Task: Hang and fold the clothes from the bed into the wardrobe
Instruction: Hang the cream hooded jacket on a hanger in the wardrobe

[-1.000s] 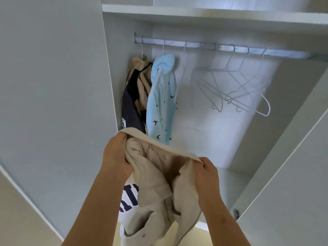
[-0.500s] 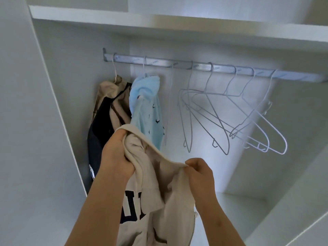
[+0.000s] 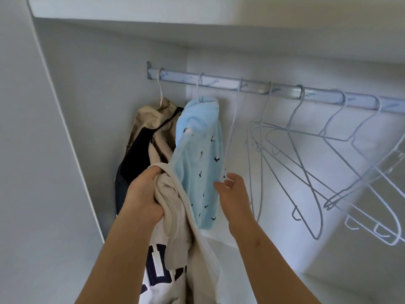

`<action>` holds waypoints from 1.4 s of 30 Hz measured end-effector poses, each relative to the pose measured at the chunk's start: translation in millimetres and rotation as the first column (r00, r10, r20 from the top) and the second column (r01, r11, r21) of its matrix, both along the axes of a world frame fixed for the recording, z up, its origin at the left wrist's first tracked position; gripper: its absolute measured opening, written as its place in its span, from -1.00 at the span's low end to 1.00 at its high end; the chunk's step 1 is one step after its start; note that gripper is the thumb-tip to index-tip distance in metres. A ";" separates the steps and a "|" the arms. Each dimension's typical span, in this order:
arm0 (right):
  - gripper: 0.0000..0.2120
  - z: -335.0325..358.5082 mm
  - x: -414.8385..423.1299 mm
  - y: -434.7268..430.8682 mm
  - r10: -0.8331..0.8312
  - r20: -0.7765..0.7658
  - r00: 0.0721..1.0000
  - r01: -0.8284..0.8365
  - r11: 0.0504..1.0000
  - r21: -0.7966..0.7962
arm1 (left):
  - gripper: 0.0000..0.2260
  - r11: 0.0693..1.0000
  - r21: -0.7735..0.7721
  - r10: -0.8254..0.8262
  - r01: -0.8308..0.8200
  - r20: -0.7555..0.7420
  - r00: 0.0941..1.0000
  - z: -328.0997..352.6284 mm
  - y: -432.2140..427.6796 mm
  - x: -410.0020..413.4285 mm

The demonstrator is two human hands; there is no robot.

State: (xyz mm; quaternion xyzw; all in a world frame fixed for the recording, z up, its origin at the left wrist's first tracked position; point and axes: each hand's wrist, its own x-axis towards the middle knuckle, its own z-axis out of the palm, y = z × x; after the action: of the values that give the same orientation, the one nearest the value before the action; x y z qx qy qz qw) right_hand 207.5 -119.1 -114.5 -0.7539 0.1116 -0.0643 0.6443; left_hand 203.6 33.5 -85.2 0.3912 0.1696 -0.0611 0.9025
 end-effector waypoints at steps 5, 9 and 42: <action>-0.52 0.9 20.0 6.0 0.037 -0.043 0.998 -0.032 0.993 0.111 | -0.72 1.000 0.023 -0.003 0.003 0.001 1.000 -1.9 3.6 7.8; -0.84 0.6 32.8 9.3 0.025 -0.009 1.000 -0.023 0.982 0.187 | -0.73 1.000 0.021 0.011 -0.010 -0.045 0.999 -6.1 10.3 11.6; -0.84 -47.4 -149.0 -2.3 -0.276 0.147 0.950 0.213 0.915 0.342 | -0.86 0.925 0.231 -0.296 0.302 -0.064 0.953 -43.0 -6.2 -64.4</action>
State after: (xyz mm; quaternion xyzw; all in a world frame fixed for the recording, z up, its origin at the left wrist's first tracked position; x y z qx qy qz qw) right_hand 58.5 -121.4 -161.9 -0.6088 0.1516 -0.1978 0.7531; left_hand 139.2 27.2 -128.2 0.5170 0.1268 -0.1827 0.8266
